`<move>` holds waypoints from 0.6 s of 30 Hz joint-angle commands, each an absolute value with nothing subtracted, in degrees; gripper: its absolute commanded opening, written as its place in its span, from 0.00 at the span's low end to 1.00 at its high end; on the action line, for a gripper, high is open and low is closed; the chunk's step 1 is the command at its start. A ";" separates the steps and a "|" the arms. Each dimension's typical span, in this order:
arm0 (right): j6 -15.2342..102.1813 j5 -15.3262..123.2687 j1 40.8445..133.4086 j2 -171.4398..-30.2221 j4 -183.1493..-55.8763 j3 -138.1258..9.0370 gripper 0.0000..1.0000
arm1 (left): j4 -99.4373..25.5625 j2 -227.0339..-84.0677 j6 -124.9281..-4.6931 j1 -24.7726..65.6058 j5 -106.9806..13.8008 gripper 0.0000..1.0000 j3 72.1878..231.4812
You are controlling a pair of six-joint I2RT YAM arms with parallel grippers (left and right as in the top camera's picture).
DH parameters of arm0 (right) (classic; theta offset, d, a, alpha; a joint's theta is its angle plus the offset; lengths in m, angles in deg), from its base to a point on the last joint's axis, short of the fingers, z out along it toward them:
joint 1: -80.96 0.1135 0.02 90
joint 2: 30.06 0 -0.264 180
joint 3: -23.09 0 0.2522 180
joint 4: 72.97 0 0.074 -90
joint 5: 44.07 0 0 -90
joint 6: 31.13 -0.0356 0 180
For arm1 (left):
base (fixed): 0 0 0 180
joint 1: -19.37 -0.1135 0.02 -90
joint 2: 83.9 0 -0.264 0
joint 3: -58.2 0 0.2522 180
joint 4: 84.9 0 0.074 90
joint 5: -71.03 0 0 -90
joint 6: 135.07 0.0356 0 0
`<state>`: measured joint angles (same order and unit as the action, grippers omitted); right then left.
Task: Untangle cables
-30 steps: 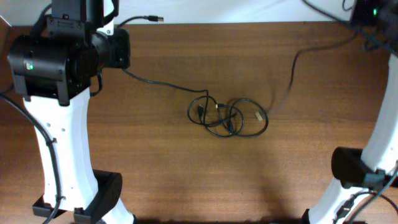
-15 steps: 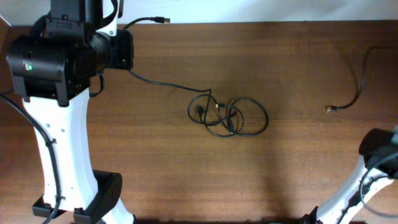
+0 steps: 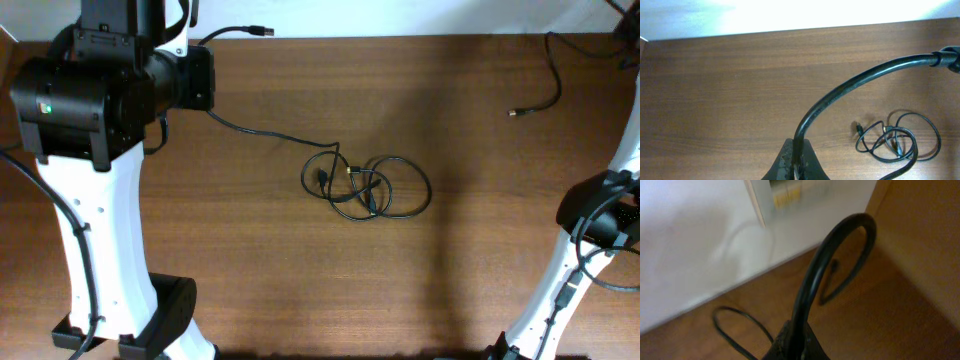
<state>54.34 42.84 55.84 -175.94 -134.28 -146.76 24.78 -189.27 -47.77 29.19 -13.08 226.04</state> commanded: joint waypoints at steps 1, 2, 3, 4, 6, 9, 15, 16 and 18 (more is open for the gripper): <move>54.42 44.34 55.95 -181.01 -137.38 -147.09 0.04 | 23.86 -187.91 -48.32 29.06 -13.63 0.00 226.63; 54.40 47.14 55.95 -183.64 -139.37 -146.96 0.04 | 23.92 -187.91 -48.32 29.06 -13.63 0.00 226.63; 54.40 48.19 55.97 -185.54 -140.33 -146.08 0.04 | 23.92 -187.91 -48.32 29.06 -13.63 0.00 226.63; 54.40 50.22 56.06 -186.83 -140.51 -144.64 0.04 | 24.03 -187.91 -48.32 29.06 -13.63 0.00 226.63; 54.40 51.53 56.71 -187.05 -139.48 -140.01 0.04 | 24.14 -187.91 -48.32 29.06 -13.63 0.00 226.63; 54.42 52.98 57.83 -186.50 -142.10 -138.65 0.99 | 25.56 -187.91 -48.32 29.06 -13.63 0.00 226.63; 57.20 56.04 59.34 -165.93 -147.24 -147.66 0.99 | 25.56 -187.91 -48.32 29.06 -13.65 0.00 226.63; 57.20 56.04 59.75 -162.85 -147.61 -147.66 0.99 | 25.56 -187.91 -48.32 29.06 -13.65 0.00 226.63; 57.22 56.06 60.65 -159.24 -149.64 -147.66 0.99 | 25.56 -187.91 -48.32 29.06 -13.65 0.00 226.63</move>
<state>56.43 55.40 59.60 -160.82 -147.70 -147.57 25.52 -189.24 -47.77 29.19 -13.19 226.04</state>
